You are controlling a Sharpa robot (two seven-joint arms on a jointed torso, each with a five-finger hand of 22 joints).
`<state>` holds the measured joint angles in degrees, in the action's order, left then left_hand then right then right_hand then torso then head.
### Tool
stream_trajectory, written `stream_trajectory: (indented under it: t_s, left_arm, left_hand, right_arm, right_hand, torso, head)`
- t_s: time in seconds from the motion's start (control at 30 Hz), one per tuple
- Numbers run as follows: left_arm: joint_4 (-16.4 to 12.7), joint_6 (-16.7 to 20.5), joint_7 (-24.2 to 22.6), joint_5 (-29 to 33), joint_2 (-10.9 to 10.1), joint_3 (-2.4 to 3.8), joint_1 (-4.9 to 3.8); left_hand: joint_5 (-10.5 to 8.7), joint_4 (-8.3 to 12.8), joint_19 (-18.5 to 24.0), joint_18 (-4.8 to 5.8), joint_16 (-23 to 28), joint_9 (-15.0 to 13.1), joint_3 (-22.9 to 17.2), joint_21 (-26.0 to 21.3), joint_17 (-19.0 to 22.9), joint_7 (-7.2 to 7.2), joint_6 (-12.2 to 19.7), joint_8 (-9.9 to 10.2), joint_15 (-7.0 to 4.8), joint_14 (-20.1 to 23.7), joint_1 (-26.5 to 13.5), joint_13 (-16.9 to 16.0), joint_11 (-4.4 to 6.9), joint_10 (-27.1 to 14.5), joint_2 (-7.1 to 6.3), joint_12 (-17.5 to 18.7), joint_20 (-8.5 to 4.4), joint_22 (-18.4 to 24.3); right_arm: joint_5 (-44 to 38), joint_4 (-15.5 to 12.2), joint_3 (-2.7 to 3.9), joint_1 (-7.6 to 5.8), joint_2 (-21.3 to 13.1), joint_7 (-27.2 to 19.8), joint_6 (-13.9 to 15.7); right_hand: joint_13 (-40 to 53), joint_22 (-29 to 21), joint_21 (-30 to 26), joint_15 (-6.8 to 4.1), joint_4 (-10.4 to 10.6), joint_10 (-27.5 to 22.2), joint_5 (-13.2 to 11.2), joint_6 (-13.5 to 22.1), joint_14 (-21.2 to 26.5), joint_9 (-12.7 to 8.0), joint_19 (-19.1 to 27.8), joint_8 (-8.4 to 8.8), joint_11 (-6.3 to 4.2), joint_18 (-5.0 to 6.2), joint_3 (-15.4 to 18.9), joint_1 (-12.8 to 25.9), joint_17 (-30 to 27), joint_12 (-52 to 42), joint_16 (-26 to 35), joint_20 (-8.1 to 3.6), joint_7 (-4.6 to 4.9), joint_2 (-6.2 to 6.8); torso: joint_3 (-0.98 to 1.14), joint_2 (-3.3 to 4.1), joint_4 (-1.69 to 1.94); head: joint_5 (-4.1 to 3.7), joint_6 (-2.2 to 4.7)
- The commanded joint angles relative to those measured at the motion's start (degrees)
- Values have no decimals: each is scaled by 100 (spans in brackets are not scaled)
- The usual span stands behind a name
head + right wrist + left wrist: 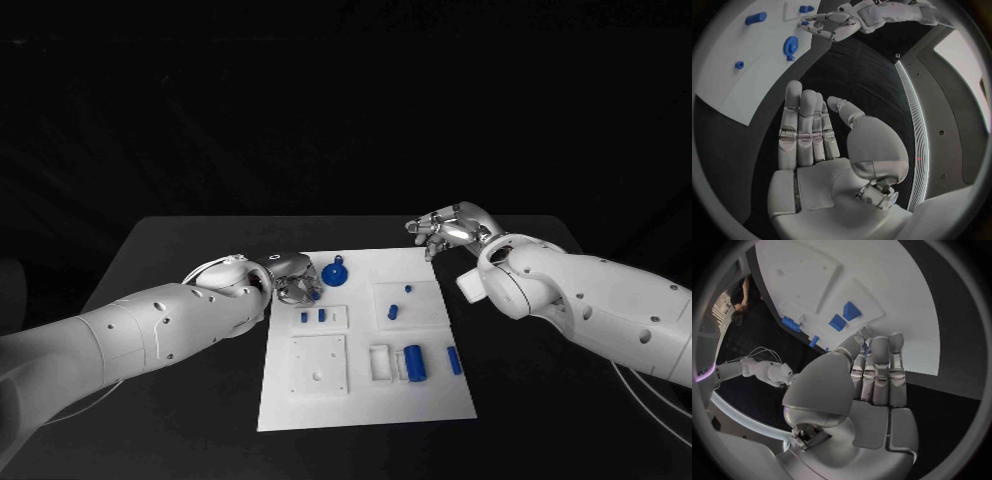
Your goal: Assemble the parts on the task board
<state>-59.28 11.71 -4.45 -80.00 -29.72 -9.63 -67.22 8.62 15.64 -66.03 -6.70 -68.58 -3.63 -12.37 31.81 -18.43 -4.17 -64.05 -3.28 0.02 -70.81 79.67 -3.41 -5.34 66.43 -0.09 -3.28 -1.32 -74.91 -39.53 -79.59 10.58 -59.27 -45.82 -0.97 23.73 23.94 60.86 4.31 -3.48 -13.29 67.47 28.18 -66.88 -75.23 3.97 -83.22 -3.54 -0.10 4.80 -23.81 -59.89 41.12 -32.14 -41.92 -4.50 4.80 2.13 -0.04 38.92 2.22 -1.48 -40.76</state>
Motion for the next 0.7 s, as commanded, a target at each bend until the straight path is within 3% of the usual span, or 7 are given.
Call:
stream_trajectory:
  t_s: [0.03, 0.57, 0.7]
  left_arm:
    - [-17, 172, -53, -24, 0, 2, 1]
    - [28, 521, -135, 67, -26, 7, 3]
    - [58, 565, -137, 112, -39, 12, 3]
  left_hand:
    - [26, 3, -4, -97, -39, 3, -54, -20, 10, -2, 24, -28, 3, -4, -11, 8, 2, -55, -65, -2, 29, -122]
    - [26, 12, -9, -133, -18, 7, -144, -1, 70, 31, 196, -25, 32, 8, 30, 7, -46, -191, -184, -1, 56, -119]
    - [21, 6, -12, -141, -11, 9, -142, -7, 81, 18, 275, -26, 37, 2, 47, 7, -53, -208, -202, -2, 63, -118]
  right_arm:
    - [-6, -2, 2, 1, 3, -60, -32]
    - [-6, 13, 3, 1, 3, -38, -66]
    - [-37, 31, 3, 1, 4, 9, -146]
  right_hand:
    - [-7, -6, 23, 7, -26, 19, 26, 11, 46, -7, 28, -7, -16, -11, 1, -24, -6, -26, -19, -5, -8, 10]
    - [-11, -10, 22, 8, -29, 14, 22, 16, 50, -7, 32, -7, -14, -12, 8, -23, -14, -25, -23, -4, -6, 10]
    - [-23, -12, 17, 11, -82, -5, -4, 27, 67, -7, 45, -7, -9, -11, 14, -80, -21, -6, -13, -3, 4, 32]
  torso:
    - [0, 1, -2]
    - [0, -1, -1]
    - [1, -2, -3]
  head:
    - [2, -10]
    - [2, -13]
    - [-1, 14]
